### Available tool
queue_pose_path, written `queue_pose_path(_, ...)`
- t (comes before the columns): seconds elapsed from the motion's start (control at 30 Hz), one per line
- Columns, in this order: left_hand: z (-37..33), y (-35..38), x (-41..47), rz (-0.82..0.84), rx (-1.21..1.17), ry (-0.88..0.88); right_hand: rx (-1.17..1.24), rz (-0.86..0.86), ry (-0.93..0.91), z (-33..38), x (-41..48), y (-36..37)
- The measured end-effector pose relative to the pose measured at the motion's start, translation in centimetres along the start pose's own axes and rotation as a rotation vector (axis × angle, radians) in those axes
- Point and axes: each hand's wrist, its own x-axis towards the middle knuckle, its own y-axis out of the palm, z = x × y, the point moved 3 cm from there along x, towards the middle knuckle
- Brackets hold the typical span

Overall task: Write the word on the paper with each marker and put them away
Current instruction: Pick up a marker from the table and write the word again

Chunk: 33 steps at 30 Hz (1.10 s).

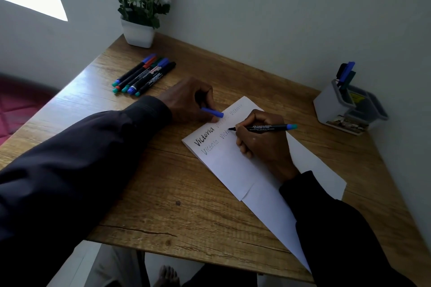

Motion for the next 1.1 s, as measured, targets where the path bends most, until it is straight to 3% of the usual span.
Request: queue_pose_path(1.1,0.21,0.06,0.09,-0.010,-0.007,0.005,0.022,-0.074,0.052,-0.11,0.07,-0.12)
